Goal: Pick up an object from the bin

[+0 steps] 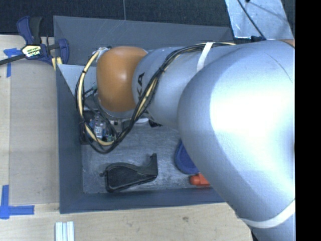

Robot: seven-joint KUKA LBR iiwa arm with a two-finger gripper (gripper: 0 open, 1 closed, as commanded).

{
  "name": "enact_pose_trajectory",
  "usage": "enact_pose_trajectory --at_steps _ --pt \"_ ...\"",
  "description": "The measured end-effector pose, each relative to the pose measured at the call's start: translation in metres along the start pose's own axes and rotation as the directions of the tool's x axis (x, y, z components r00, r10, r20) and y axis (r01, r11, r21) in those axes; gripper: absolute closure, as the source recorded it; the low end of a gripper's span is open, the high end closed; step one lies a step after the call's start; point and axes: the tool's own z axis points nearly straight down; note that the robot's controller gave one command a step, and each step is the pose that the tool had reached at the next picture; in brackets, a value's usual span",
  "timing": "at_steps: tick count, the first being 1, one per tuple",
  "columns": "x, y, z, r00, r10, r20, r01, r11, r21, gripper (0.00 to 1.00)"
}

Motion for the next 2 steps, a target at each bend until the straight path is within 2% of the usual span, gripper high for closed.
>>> enact_pose_trajectory --at_steps 1,2 --pt "-0.011 0.006 -0.116 1.000 -0.018 0.008 0.019 1.000 -0.004 1.00" --pt "0.047 -0.001 -0.069 0.994 0.109 -0.005 -0.109 0.994 0.006 1.00"
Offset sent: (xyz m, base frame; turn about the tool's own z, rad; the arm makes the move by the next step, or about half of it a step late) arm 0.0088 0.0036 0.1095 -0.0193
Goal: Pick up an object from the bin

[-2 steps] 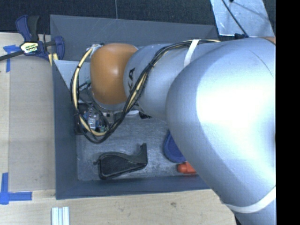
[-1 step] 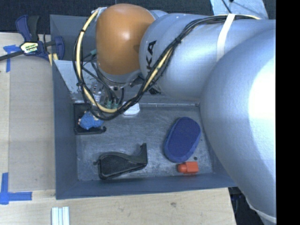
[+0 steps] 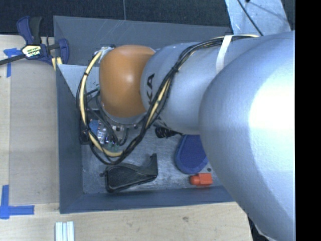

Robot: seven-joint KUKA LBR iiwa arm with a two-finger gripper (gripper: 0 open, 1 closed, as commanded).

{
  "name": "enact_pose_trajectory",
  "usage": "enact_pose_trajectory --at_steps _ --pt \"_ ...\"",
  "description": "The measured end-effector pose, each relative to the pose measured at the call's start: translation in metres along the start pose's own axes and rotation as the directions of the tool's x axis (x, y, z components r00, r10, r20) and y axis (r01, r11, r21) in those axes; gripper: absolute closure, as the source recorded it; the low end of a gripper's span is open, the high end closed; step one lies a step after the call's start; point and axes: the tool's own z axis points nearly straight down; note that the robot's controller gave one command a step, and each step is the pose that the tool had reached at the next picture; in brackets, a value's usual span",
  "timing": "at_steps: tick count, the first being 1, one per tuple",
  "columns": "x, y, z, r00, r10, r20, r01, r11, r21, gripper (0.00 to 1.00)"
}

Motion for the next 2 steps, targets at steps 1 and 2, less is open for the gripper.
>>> enact_pose_trajectory --at_steps 1,2 --pt "-0.015 0.001 -0.014 1.000 0.021 0.007 -0.021 1.000 -0.005 1.00" --pt "-0.019 0.005 -0.051 1.000 0.004 0.009 -0.004 1.000 -0.007 1.00"
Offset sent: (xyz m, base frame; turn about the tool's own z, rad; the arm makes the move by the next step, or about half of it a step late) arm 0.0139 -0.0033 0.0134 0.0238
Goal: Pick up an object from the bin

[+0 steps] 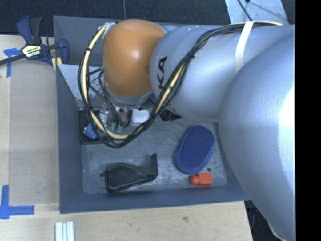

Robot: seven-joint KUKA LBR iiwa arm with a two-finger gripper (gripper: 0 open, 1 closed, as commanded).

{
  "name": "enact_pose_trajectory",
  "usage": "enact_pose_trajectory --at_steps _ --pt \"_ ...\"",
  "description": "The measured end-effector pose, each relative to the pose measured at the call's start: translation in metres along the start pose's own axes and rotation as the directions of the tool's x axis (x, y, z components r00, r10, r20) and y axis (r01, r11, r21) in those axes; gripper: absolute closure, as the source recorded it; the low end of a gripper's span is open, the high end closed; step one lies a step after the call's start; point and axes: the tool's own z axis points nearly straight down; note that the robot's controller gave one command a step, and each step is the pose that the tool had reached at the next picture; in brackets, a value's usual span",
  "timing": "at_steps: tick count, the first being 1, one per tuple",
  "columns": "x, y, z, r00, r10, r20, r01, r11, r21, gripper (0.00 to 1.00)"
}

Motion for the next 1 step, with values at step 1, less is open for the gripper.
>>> enact_pose_trajectory --at_steps 1 --pt "0.0233 -0.0040 0.0253 0.992 -0.128 -0.007 0.128 0.992 0.004 1.00"
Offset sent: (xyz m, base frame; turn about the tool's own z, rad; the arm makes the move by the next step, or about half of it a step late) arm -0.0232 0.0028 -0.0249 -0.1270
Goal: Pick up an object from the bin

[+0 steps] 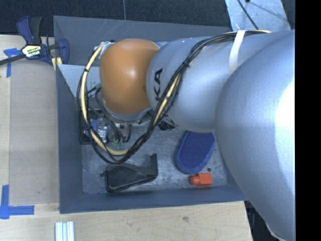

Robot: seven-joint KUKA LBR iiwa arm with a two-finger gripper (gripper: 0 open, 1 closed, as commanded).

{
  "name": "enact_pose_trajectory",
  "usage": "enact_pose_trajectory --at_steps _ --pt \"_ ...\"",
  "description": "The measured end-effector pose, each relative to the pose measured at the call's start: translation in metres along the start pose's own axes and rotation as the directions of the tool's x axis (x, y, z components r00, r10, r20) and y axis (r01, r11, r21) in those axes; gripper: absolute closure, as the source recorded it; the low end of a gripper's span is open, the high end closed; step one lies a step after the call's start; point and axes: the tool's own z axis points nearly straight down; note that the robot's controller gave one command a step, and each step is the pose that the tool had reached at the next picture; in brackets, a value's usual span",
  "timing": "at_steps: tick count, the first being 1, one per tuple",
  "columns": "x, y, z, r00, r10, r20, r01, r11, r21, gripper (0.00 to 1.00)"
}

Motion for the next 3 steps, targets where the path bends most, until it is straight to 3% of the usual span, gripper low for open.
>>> enact_pose_trajectory --at_steps 1,2,3 --pt "-0.068 0.007 0.096 0.998 0.056 0.003 -0.056 0.998 -0.004 1.00" --pt "-0.081 0.009 -0.032 0.999 0.041 0.012 -0.041 0.999 -0.007 1.00" --pt "-0.070 -0.032 0.028 0.974 0.229 -0.001 -0.229 0.974 0.002 1.00"
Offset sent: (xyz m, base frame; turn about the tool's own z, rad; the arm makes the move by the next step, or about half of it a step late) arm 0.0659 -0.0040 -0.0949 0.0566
